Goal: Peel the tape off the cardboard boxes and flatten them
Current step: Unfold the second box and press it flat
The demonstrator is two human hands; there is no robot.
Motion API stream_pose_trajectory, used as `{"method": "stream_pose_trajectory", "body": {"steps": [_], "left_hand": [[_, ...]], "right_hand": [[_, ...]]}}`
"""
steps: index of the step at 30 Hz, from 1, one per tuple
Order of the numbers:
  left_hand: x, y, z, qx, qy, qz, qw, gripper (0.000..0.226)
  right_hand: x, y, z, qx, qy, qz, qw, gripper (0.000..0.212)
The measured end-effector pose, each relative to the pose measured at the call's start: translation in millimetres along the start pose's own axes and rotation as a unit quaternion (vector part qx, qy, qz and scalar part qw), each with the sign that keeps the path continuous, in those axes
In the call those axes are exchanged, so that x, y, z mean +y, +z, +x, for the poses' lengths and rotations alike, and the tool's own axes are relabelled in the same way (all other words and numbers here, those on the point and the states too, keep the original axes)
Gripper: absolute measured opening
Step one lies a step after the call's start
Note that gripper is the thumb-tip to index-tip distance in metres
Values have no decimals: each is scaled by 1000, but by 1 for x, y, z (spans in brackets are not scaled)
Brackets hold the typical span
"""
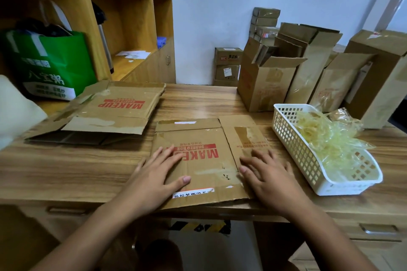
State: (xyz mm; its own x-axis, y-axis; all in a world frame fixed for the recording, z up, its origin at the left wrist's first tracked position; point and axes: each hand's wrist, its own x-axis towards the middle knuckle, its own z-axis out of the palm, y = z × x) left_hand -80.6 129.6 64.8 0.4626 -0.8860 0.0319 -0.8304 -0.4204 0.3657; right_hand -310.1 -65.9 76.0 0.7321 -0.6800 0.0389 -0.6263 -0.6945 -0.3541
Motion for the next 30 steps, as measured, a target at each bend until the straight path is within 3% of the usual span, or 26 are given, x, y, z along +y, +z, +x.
{"method": "stream_pose_trajectory", "body": {"steps": [4,9,13,17,20,23,25,30], "left_hand": [[11,-6,-1,138,-74,-197,968,47],[14,-17,1,174,-126,-263,941,52],[7,-30,1,168,-119,-376,903,58],[0,-39,-1,163,-104,-459,867,63],[-6,-47,-2,163,-95,-494,849,62],[-9,-55,-6,157,-93,-495,850,63],[-12,-60,-10,162,-93,-480,857,62],[-18,-72,-16,188,-69,-416,887,64]], "right_hand": [[-1,-5,8,81,74,26,994,50],[4,-13,18,20,160,-7,987,92],[9,-22,16,36,180,154,971,111],[6,-32,7,64,187,346,917,116],[7,-37,4,53,178,398,898,125],[3,-38,3,77,143,466,870,132],[-3,-40,3,93,115,495,856,126],[-21,-40,7,157,39,413,896,107]]}}
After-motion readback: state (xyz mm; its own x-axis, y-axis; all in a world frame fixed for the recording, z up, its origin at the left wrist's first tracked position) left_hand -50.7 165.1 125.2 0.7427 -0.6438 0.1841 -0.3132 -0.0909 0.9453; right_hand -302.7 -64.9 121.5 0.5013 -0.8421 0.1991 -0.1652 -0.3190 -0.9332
